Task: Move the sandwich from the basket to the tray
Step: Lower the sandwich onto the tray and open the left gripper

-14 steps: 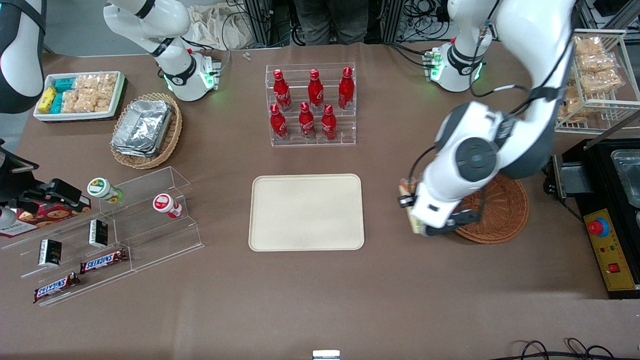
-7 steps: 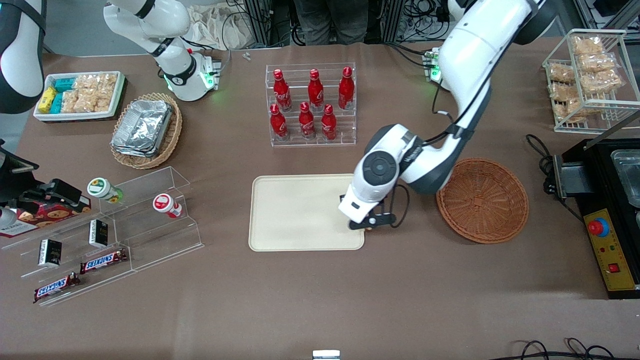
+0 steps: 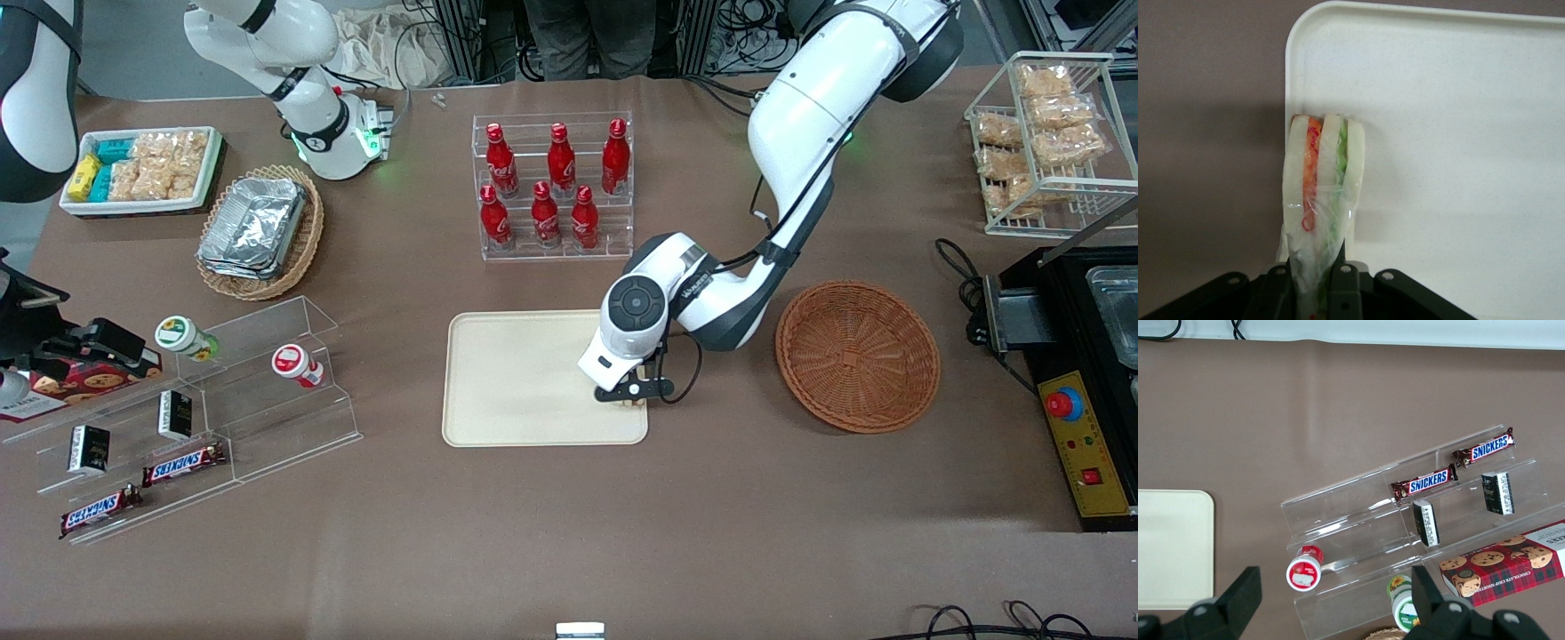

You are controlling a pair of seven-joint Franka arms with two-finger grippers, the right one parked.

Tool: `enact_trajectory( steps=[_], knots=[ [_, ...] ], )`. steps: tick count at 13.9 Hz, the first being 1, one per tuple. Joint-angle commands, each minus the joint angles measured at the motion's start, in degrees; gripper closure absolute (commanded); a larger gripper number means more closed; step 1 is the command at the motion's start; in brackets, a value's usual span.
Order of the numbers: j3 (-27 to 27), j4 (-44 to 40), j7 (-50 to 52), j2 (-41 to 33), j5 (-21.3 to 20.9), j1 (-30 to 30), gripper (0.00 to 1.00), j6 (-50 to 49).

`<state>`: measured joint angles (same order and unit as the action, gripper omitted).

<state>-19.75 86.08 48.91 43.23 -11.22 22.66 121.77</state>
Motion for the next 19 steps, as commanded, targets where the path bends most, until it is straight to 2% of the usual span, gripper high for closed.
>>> enact_trajectory(
  steps=[1, 9, 11, 14, 16, 19],
  knots=[
    [0.15, -1.88, 0.93, 1.77, -1.35, 0.63, 0.01, -0.30],
    [0.24, -3.46, 1.02, -2.08, -1.43, 0.19, 0.00, -1.18],
    [0.50, -3.99, 1.10, -5.77, -1.17, -0.33, 0.00, -3.80],
    [0.68, -3.56, 1.19, -13.23, -0.38, -5.41, 0.00, -6.53],
    [0.68, -3.47, 0.23, -18.59, -0.29, -7.88, 0.00, -14.94],
    [0.50, -3.03, -3.70, -24.93, 0.49, -11.31, 0.00, -20.58]
  ],
)
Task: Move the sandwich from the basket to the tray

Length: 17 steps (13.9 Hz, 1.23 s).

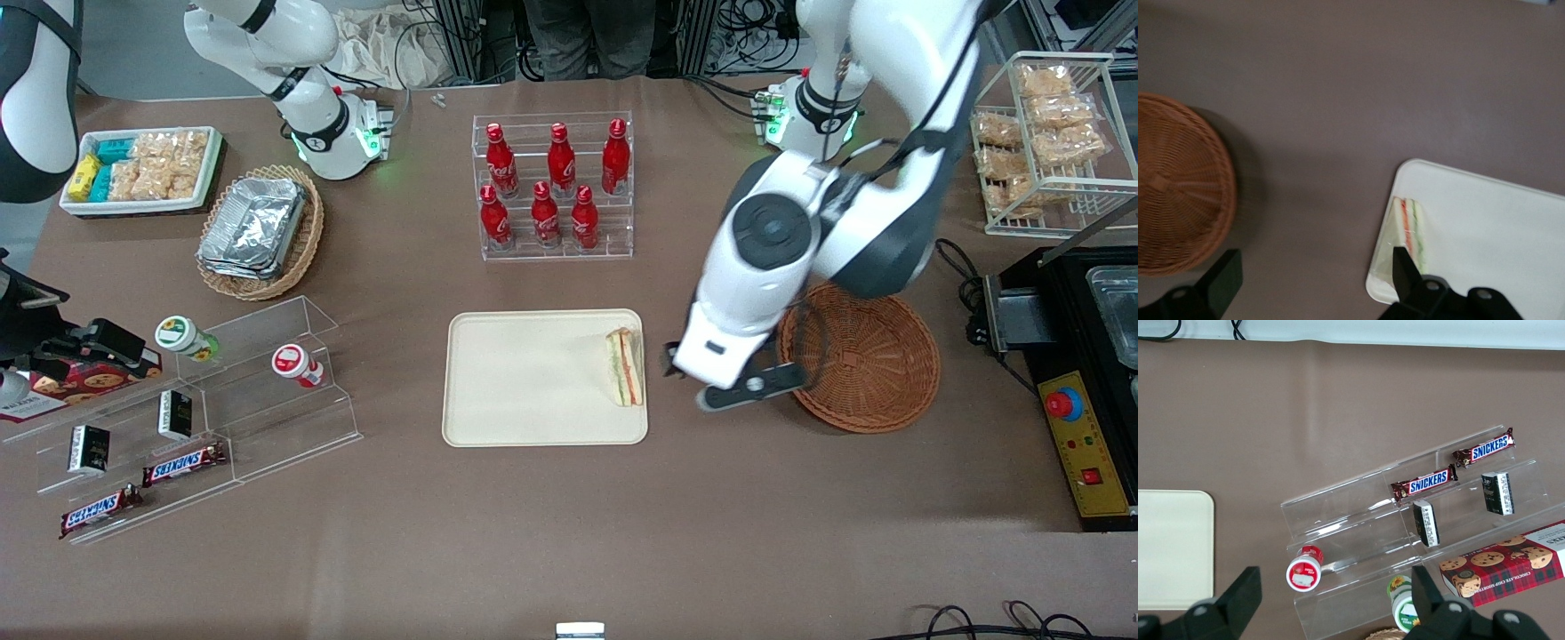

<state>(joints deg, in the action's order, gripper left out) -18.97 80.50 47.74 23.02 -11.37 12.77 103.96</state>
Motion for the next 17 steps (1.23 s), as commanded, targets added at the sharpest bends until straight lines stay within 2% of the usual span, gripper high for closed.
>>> enact_trajectory(
  steps=[1, 4, 10, 13, 16, 17],
  knots=[
    [-0.28, 2.56, -5.69, -6.04, 1.43, -2.91, 0.00, -5.23],
    [-0.28, 2.56, -14.93, -9.47, 3.64, -8.35, 0.00, -8.94],
    [-0.10, 2.82, -24.35, -9.48, 3.20, -17.67, 0.00, -10.79],
    [0.07, 4.04, -25.84, -9.83, 2.85, -19.70, 0.00, -11.93],
    [0.16, 5.11, -31.37, -10.79, 2.67, -21.11, 0.00, -13.68],
    [1.82, 4.84, -34.26, -11.49, 3.02, -20.94, 0.00, -15.00]
  ],
)
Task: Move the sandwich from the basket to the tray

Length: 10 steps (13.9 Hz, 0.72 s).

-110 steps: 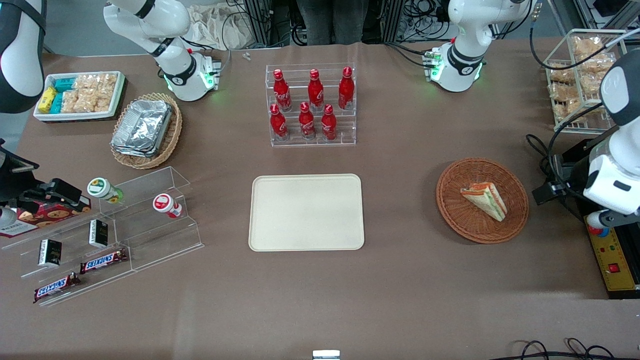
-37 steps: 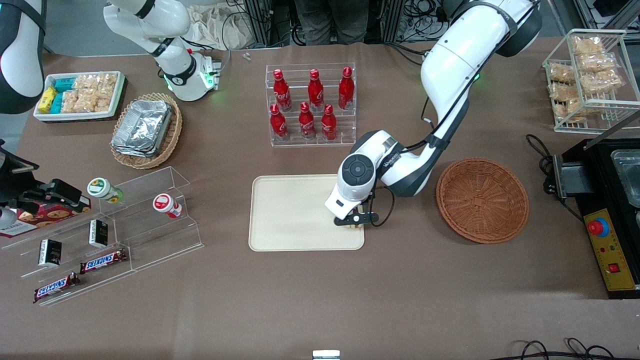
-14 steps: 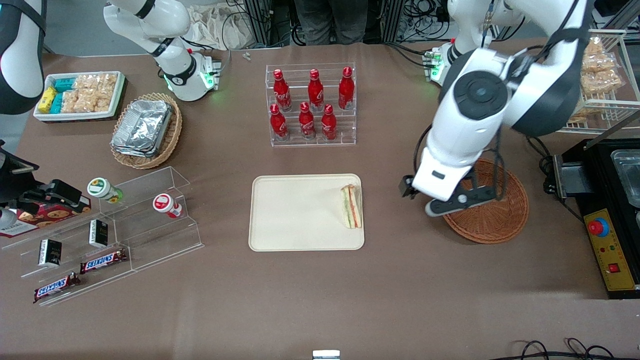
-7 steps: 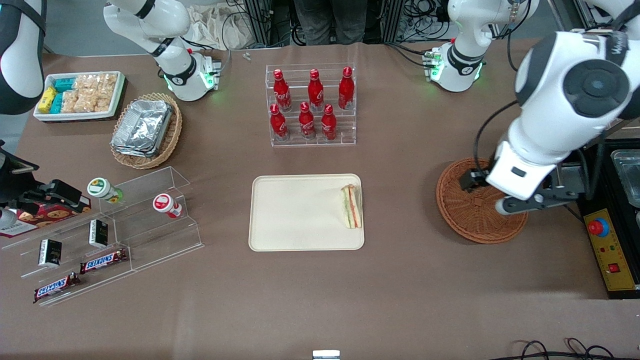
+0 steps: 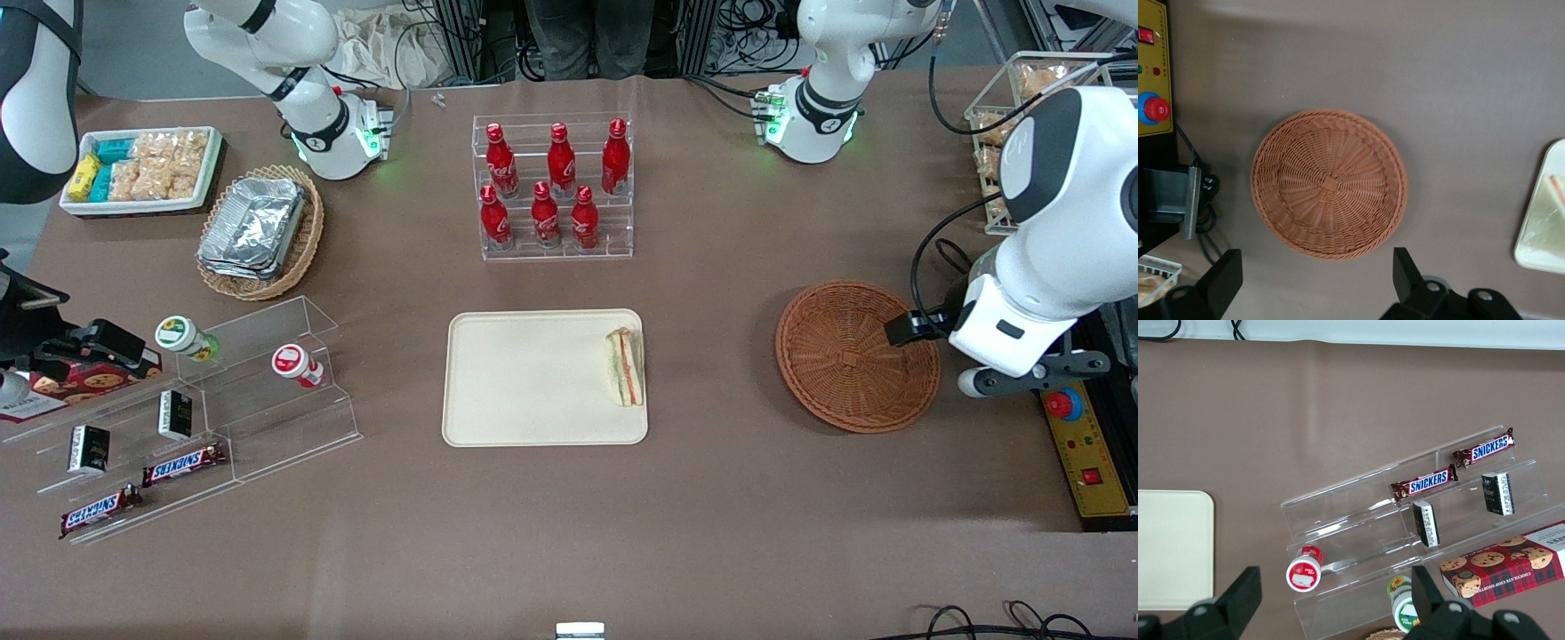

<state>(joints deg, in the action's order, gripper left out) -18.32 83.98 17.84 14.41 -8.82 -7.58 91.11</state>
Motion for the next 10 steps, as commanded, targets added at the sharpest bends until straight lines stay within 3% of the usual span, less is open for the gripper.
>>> enact_trajectory(
  steps=[1, 3, 5, 8, 10],
  knots=[
    [4.75, 1.45, -8.75, -3.94, 1.17, 0.36, 0.00, -2.94],
    [9.34, 1.36, -11.86, -4.66, 4.58, 3.18, 0.00, -3.30],
    [11.19, 1.36, -13.00, -4.75, 5.04, 5.11, 0.00, -3.39],
    [17.77, 1.45, -23.71, -4.13, 6.36, 8.89, 0.00, -3.22],
    [17.79, -0.21, -24.87, -2.12, 7.59, 8.72, 0.00, -2.60]
  ],
)
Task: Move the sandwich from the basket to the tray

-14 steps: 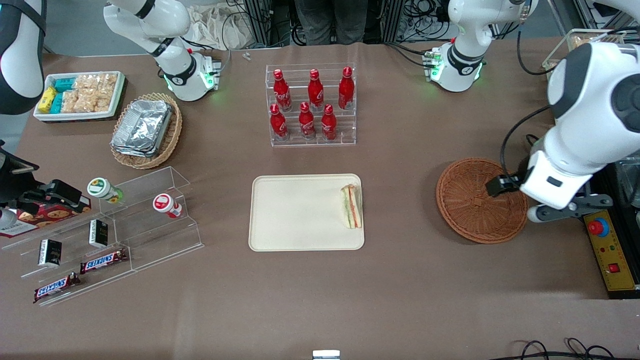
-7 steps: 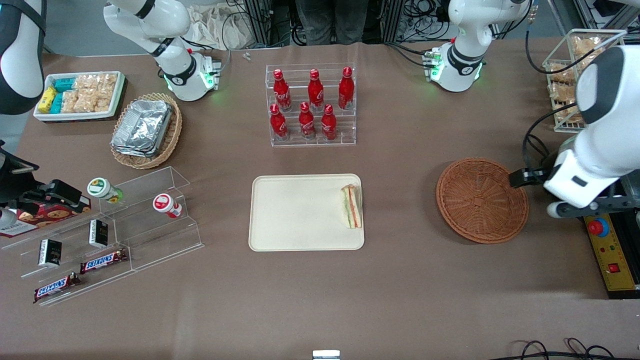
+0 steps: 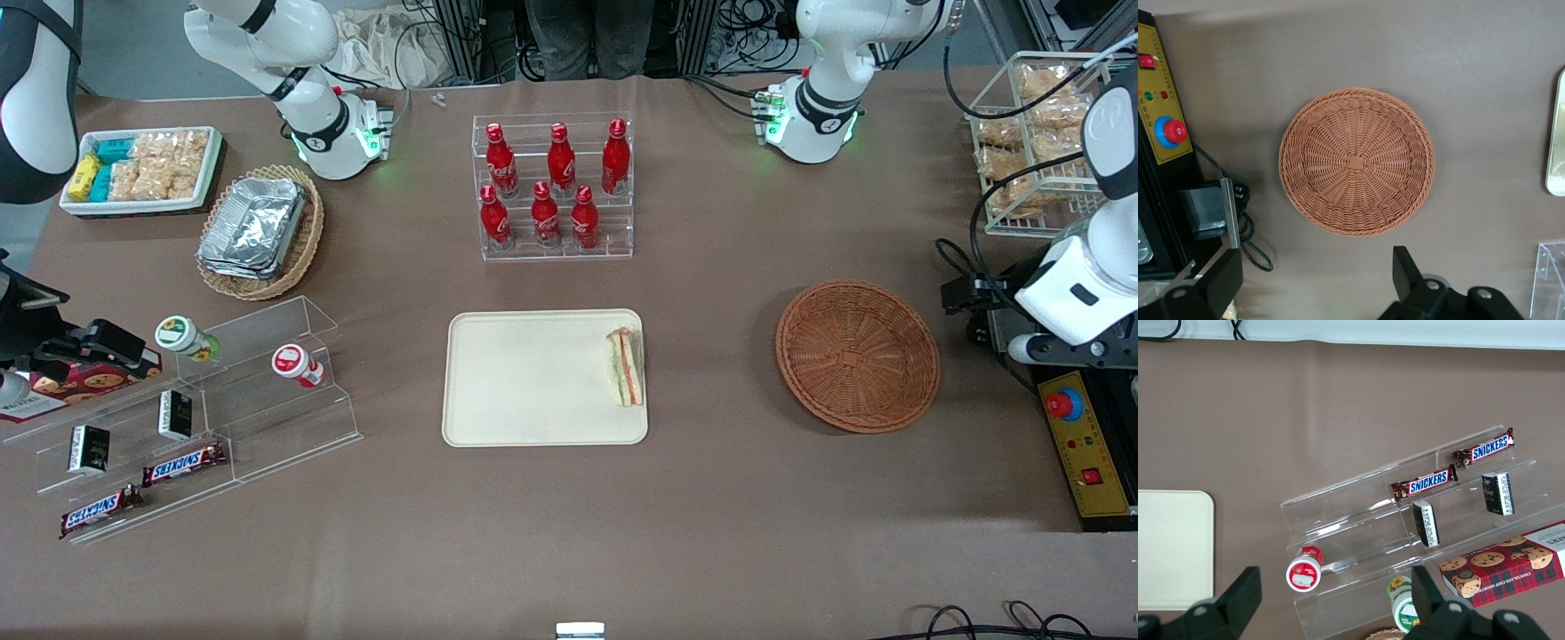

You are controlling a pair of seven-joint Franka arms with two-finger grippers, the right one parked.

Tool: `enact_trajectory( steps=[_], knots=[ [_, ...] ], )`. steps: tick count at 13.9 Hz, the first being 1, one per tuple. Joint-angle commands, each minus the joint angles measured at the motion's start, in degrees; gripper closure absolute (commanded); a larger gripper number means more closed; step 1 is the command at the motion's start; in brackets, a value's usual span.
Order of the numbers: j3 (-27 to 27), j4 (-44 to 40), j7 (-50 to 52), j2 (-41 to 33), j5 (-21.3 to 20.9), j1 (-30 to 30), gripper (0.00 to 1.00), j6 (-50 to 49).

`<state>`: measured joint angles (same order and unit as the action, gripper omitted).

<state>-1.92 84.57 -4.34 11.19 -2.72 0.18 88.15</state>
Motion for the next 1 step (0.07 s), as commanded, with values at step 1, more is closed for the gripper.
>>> enact_trajectory(
  steps=[1],
  knots=[
    [1.31, -2.63, -3.21, 2.42, 1.23, 1.22, 0.00, 0.36]
  ],
)
